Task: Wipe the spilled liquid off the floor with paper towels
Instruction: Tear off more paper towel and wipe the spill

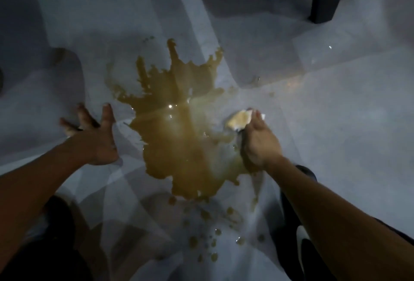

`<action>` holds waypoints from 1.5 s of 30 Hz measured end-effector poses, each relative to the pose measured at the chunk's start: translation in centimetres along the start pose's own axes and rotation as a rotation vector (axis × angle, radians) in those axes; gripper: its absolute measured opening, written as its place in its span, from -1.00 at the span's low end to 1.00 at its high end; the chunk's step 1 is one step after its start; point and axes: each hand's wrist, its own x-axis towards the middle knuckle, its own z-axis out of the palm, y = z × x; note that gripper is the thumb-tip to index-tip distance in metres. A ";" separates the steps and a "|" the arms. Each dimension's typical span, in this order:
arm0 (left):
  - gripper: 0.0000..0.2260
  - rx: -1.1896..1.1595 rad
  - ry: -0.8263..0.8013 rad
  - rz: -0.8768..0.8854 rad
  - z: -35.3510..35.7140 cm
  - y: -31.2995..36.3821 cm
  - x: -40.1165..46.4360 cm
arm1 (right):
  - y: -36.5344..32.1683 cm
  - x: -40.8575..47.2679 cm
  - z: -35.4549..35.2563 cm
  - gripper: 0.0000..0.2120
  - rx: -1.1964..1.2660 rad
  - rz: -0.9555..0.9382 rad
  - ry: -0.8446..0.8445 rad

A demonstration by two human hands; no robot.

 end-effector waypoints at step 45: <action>0.04 0.031 0.198 0.267 1.5 -3.1 2.5 | -14.0 -12.5 6.2 -0.41 0.106 0.124 0.092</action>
